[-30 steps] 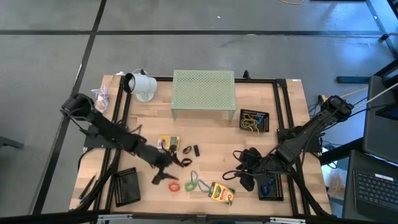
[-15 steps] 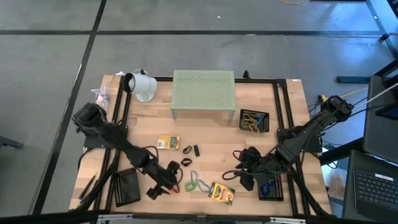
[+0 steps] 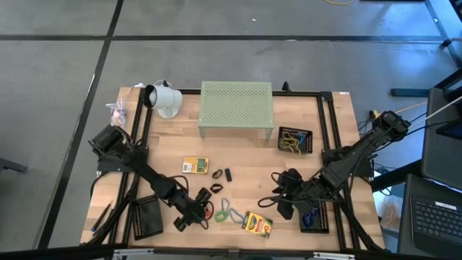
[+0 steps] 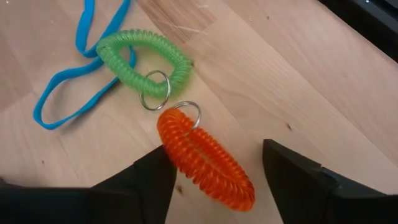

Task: Pick & Place Office Desk Supplies
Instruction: Put the orange spring keychain into the bottom right black bin

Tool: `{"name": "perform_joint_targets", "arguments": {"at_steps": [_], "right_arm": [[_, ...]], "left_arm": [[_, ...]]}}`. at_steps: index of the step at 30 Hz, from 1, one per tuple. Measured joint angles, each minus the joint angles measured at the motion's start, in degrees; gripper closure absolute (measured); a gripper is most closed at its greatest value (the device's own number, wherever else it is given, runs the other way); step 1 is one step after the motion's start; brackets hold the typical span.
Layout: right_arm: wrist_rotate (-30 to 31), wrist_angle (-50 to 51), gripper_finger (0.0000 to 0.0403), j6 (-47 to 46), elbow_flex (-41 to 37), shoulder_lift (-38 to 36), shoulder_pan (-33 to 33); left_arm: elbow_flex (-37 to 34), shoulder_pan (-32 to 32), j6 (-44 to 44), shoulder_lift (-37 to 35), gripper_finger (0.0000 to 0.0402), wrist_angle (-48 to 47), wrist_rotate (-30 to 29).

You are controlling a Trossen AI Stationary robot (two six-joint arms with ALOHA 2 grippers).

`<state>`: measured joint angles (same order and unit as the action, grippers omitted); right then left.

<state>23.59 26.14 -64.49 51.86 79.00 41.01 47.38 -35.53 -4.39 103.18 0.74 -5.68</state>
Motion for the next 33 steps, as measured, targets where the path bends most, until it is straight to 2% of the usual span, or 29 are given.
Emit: {"name": "perform_joint_targets", "arguments": {"at_steps": [4, 10, 16, 19, 24, 29, 33], "right_arm": [[0.0, 0.0, 0.0247, 0.0, 0.0, 0.0, 0.0], [1.3, 0.0, 0.0247, 0.4, 0.0, 0.0, 0.0], [2.2, 0.0, 0.0247, 0.4, 0.0, 0.0, 0.0], [5.5, -1.0, 0.0247, 0.5, 0.0, 0.0, -0.1], [10.3, -4.9, 0.0247, 2.0, 0.0, 0.0, -0.6], [10.5, -9.2, 0.0247, 6.9, 0.0, 0.0, -2.2], [10.6, -12.2, 0.0247, 10.9, 0.0, 0.0, -3.8]], "left_arm": [[-0.1, 0.0, 0.1, -0.5, 0.0221, 0.7, 0.0], [-0.2, 0.0, -0.2, -0.4, 0.0306, 1.1, 0.2], [0.5, 0.3, -5.1, -0.8, 0.0372, 0.3, -0.2], [1.4, 1.3, -7.1, -1.7, 0.0376, -1.1, -4.5], [2.8, 3.3, -10.1, -4.7, 0.0359, -5.6, -14.5], [2.9, 7.0, -12.7, -8.1, 0.0364, -6.6, -24.0], [2.9, 10.6, -12.0, -10.5, 0.0371, -2.6, -26.5]]}}
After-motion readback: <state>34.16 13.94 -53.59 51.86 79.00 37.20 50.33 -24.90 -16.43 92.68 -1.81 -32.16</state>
